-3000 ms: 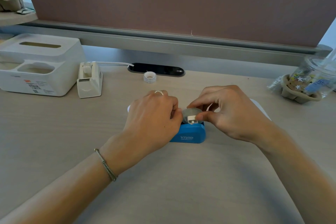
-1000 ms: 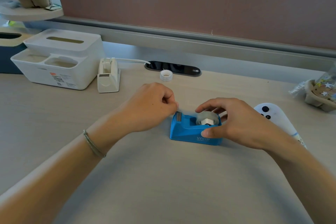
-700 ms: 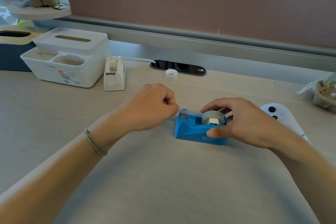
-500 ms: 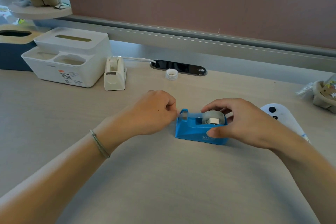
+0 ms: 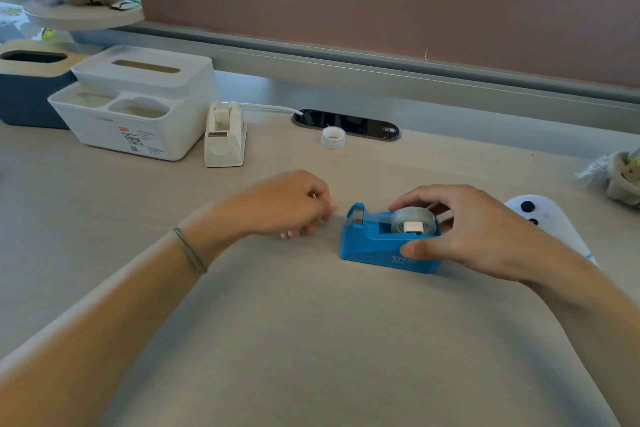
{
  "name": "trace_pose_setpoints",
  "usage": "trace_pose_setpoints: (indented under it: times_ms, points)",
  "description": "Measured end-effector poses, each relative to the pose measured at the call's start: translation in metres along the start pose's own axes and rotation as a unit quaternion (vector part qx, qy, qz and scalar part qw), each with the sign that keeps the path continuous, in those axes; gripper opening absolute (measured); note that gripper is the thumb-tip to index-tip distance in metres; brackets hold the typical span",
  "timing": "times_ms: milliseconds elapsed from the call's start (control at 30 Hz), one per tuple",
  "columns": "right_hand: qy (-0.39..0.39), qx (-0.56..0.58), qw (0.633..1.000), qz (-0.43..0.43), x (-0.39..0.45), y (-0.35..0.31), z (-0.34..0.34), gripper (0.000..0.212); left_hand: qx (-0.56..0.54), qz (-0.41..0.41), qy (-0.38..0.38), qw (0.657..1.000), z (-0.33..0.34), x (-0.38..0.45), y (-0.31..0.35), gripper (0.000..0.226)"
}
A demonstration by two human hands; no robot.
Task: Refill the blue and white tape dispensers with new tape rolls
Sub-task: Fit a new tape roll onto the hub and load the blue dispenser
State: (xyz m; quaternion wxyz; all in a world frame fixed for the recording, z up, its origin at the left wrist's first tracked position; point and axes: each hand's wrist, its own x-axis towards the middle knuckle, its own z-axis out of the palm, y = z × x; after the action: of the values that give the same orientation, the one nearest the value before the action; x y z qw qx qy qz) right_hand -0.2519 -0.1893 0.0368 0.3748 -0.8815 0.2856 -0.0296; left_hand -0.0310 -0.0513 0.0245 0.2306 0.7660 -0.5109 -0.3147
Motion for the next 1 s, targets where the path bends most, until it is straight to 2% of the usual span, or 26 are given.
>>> trace_pose_setpoints:
  times_ms: [100,200,400,600,667,800,1000]
  points:
    - [-0.003,-0.001,1.000,0.002,0.001,0.000,0.000,0.042,-0.134,0.024,-0.027,0.990,-0.006,0.003,-0.009,0.022]
    - [-0.006,-0.002,1.000,0.000,0.001,0.000,-0.001,0.042,-0.149,0.026,-0.043,0.987,0.001,0.005,-0.012,0.017]
    - [-0.009,-0.001,1.000,-0.004,0.001,0.001,-0.001,0.043,-0.134,0.022,-0.010,0.991,0.012,0.009,-0.012,0.017]
    - [-0.016,0.000,1.000,-0.004,0.001,0.000,-0.002,0.041,-0.001,0.011,-0.057,0.998,-0.015,-0.013,0.005,0.005]
    - [-0.016,0.005,1.000,-0.004,0.001,0.000,-0.002,0.039,-0.005,0.032,-0.059,0.998,-0.021,-0.019,0.015,0.009]
    - [-0.017,-0.007,1.000,-0.005,0.001,0.000,-0.002,0.039,-0.001,0.028,-0.114,0.993,-0.010,-0.022,0.024,0.012]
    - [-0.017,-0.015,1.000,-0.005,0.002,-0.001,-0.001,0.040,0.019,0.027,-0.101,0.994,0.002,-0.014,0.015,0.012]
